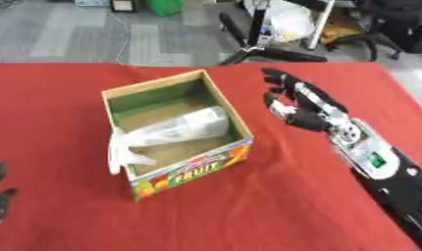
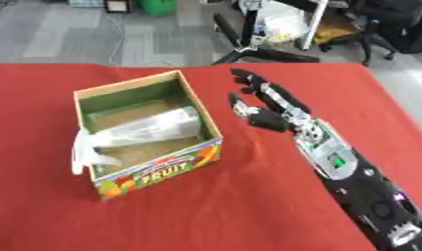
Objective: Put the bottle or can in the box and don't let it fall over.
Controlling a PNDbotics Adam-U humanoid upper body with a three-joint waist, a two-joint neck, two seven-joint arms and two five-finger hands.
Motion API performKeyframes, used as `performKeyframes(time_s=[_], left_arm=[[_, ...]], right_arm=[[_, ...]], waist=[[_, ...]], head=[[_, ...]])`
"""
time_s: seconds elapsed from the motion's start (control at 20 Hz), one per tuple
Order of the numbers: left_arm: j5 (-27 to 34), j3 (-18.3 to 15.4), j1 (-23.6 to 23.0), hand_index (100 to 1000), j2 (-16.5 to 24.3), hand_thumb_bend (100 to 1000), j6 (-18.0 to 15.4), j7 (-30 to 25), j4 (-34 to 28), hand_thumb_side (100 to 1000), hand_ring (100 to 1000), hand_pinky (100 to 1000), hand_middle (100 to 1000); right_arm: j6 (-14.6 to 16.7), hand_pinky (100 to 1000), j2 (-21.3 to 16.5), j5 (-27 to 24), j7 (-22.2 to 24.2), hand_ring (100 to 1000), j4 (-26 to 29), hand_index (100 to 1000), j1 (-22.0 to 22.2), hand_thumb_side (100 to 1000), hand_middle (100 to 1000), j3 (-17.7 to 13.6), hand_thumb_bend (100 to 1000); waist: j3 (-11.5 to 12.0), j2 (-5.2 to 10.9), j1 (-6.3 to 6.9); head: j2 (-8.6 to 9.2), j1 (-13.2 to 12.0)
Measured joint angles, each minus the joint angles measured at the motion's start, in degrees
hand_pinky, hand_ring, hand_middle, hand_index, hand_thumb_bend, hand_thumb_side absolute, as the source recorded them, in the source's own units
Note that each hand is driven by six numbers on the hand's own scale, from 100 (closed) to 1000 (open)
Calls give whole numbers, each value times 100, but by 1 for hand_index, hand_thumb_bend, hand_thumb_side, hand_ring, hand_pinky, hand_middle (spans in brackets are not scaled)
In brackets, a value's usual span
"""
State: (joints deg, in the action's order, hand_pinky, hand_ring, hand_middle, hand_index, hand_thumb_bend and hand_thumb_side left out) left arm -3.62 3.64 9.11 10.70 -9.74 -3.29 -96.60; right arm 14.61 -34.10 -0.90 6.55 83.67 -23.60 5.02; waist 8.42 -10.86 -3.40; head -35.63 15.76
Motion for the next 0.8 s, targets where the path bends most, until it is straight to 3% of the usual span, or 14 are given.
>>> performKeyframes(time_s=[0.35, 0.8], left_arm=[[0, -33, -19, 887, 10, 528, 7, 34, 18, 740, 1000, 872, 918], [-1, -51, -52, 887, 51, 526, -9, 63, 21, 740, 1000, 873, 918]], right_arm=[[184, 926, 187, 78, -629, 1000, 441, 1000, 722, 521, 1000, -521, 100], [325, 890, 1005, 440, -1572, 972, 974, 1000, 1533, 523, 1000, -1027, 100]], waist=[[-181, 13, -28], [-416, 51, -32]], head=[[0, -60], [-4, -169]])
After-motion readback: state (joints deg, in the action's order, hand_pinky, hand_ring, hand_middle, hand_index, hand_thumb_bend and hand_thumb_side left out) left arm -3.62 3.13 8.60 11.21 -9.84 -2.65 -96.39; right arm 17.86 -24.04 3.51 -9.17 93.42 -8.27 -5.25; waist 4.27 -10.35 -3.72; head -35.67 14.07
